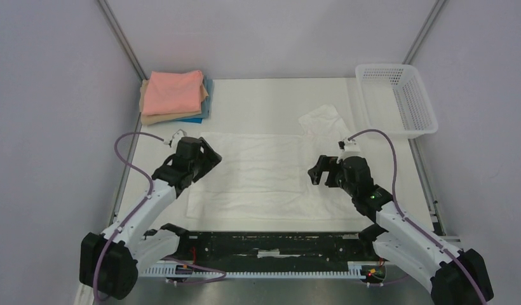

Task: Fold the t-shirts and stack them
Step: Grab the side of the flattened tshirt furthest away from the robot with both arms

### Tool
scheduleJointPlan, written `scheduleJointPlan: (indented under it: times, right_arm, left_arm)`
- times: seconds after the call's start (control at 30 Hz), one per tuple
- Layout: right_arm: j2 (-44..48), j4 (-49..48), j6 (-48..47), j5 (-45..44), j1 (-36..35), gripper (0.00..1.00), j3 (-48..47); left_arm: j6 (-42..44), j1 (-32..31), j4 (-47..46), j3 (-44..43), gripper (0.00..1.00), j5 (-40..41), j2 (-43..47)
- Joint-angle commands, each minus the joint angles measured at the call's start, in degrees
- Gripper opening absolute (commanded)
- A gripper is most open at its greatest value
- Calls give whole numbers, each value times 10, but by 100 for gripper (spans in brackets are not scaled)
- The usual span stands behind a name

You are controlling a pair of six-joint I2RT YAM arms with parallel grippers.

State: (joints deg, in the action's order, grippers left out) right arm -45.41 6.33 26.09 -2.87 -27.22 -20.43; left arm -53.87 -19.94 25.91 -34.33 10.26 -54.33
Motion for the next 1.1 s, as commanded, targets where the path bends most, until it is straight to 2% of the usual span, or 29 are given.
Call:
scheduleJointPlan:
  times: [0.0,0.1,0.17,0.3,0.37,0.43,0.5,0.7,0.8,0.9,1.0,1.07]
  right_arm:
    - [-45,-116,-1,-33,-1,98,-33]
    - [-83,-150,-31,-31,-1,98,-53]
    - [-109,-151,-54,-39,0,98,-71]
    - [-149,-153,-85,-53,5,98,-95]
    - [-165,-157,-95,-53,8,98,-102]
    - [-179,-159,-102,-53,12,98,-105]
    - [-188,-163,-104,-52,16,98,-105]
    - [-191,-163,-105,-33,27,98,-103]
    - [-184,-163,-104,-32,30,98,-99]
    - [-176,-163,-102,-26,31,98,-95]
    - [-169,-163,-98,-26,32,98,-90]
    - [-165,-163,-97,-22,32,98,-89]
  left_arm:
    - [66,50,-68,-92,84,58,-109]
    - [102,104,-123,-148,84,24,-217]
    - [125,136,-127,-203,84,-20,-287]
    - [228,149,-171,-298,84,-11,-419]
    - [258,154,-143,-353,85,17,-483]
    - [268,171,-104,-405,86,-19,-538]
    - [280,180,-114,-416,86,-68,-567]
    - [284,183,-104,-416,81,-90,-597]
    - [289,182,-103,-410,74,-133,-598]
    - [293,182,-97,-407,60,-161,-598]
    - [287,182,-96,-391,57,-169,-586]
    - [283,182,-92,-382,51,-163,-578]
